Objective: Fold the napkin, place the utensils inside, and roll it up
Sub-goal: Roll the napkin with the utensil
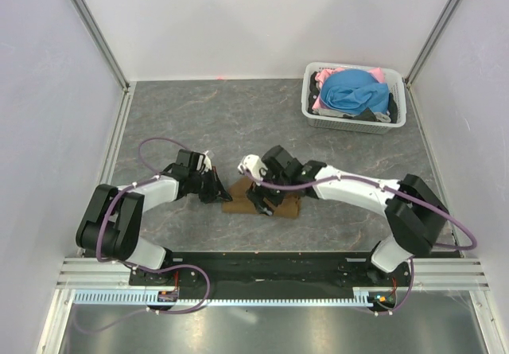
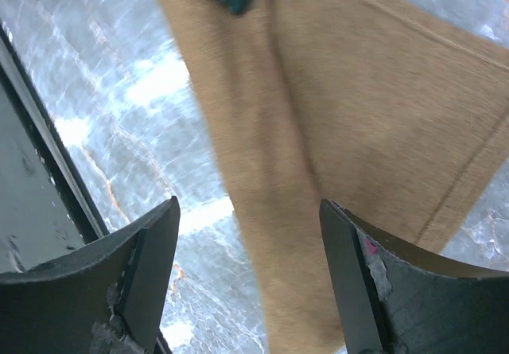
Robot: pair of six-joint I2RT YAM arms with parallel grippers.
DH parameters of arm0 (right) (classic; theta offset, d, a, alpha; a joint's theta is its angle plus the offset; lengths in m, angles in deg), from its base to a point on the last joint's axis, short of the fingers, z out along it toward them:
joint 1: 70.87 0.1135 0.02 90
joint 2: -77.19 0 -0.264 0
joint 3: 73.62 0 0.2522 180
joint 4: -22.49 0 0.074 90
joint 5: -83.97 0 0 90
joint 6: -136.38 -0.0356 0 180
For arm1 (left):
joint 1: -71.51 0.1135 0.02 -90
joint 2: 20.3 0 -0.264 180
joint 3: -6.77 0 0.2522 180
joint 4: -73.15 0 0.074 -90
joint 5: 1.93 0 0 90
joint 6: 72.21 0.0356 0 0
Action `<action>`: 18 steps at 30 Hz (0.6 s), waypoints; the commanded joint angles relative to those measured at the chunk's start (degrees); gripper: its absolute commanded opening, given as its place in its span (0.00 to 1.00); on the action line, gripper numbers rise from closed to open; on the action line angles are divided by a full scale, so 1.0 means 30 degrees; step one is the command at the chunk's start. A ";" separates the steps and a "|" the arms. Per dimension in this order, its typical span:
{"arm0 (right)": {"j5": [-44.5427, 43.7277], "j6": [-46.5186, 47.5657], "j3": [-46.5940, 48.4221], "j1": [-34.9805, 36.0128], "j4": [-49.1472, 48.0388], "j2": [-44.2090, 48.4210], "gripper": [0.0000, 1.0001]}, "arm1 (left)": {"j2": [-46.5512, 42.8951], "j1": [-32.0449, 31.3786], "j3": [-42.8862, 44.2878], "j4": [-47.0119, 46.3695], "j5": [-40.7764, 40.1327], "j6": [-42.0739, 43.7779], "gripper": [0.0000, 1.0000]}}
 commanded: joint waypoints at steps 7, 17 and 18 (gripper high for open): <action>-0.2415 0.1202 -0.1699 0.1314 -0.2362 0.0378 0.77 | 0.0643 -0.0069 0.0793 0.2248 -0.0917 0.0239 0.02; -0.2589 0.0939 -0.2079 0.1315 -0.2332 -0.0679 0.70 | 0.0761 -0.0069 0.1057 0.2512 -0.0918 0.0386 0.02; -0.2706 0.0880 -0.2167 0.1343 -0.2361 -0.0766 0.69 | 0.0790 -0.0069 0.1086 0.2541 -0.0918 0.0444 0.02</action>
